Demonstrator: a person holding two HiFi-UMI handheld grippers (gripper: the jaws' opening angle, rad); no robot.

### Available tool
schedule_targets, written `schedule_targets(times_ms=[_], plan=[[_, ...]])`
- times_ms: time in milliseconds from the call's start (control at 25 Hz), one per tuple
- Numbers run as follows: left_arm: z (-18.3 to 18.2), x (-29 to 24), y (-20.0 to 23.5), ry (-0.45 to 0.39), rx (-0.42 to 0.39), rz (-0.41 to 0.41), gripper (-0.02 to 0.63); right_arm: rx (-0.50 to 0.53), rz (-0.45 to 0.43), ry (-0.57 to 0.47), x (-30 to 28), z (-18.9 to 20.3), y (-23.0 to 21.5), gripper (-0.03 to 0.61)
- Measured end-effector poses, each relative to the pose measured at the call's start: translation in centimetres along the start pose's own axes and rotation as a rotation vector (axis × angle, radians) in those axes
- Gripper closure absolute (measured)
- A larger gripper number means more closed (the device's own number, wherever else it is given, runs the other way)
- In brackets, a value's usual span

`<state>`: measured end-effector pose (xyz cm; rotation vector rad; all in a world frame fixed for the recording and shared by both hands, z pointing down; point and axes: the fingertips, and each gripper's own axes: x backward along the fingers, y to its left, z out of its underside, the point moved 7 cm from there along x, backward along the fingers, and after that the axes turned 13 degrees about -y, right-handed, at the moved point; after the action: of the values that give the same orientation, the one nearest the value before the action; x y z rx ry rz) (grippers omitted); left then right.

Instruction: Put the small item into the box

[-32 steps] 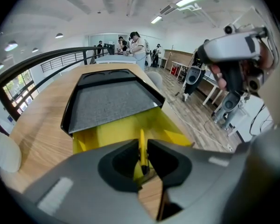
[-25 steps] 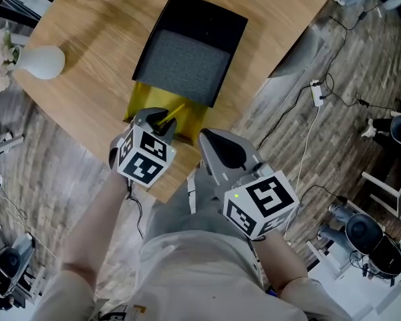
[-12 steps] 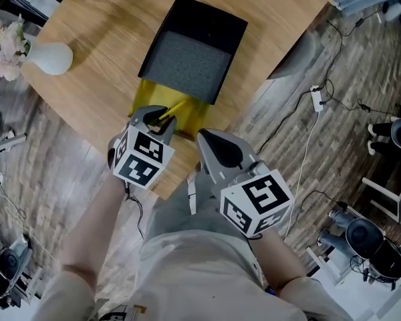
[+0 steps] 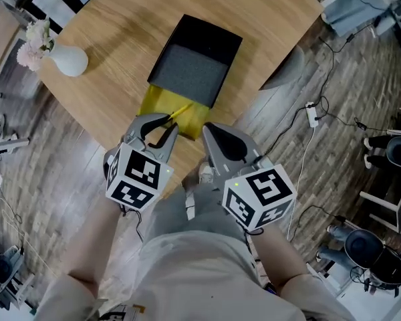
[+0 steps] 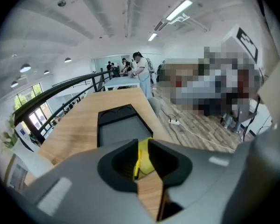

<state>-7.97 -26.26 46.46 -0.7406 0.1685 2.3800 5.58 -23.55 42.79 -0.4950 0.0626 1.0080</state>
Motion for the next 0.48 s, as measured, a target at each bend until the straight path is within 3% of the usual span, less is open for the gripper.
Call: schedule_targets(times_ms=[160, 480], plan=[[-3.3, 3.5, -0.8, -0.092, -0.024, -0.040, 0.559, 0.067, -0.007, -0.051, 1.3, -2.5, 1.4, 0.580], [-9.1, 9.6, -1.5, -0.264, -0.008, -0.153, 0.597, 0.106, -0.037, -0.162, 4.4, -7.8, 3.9, 0.580]])
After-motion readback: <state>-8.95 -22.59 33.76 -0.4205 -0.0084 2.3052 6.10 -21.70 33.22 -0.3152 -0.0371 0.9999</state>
